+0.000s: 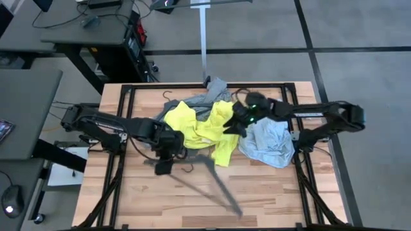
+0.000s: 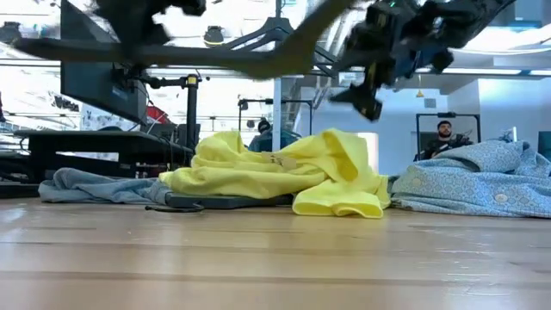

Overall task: Hang clothes
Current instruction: Hang the yellow shirt on the bottom black hanger

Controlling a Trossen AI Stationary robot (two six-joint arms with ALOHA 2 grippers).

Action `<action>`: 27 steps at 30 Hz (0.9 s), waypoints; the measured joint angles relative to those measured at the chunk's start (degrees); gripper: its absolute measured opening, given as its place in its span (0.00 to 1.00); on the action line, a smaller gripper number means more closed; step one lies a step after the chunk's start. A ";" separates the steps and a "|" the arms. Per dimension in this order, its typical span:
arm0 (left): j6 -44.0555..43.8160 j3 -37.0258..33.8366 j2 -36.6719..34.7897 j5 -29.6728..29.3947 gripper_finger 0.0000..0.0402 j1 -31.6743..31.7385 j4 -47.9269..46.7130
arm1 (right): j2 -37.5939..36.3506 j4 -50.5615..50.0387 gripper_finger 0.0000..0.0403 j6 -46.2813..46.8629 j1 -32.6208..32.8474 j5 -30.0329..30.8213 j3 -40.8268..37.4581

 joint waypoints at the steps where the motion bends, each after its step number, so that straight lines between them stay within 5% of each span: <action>1: 0.30 1.85 -0.02 -6.50 0.16 0.16 -0.44 | -2.06 -0.09 0.61 1.66 -0.74 -0.14 0.04; 5: 1.65 8.14 -0.02 -29.02 0.16 2.64 -1.77 | -10.55 -2.15 0.61 6.50 -5.16 -0.12 0.06; 8: 5.56 10.83 -0.09 -37.45 0.16 6.26 -1.31 | -16.38 -2.20 0.61 7.88 -9.68 -0.07 0.11; 15: 13.68 11.28 -0.02 -39.17 0.16 13.94 7.88 | -21.85 -3.25 0.61 6.62 -18.18 2.03 0.11; 27: 18.91 11.30 -0.02 -34.68 0.16 19.64 10.65 | -19.66 6.54 0.61 6.85 -17.04 1.96 0.11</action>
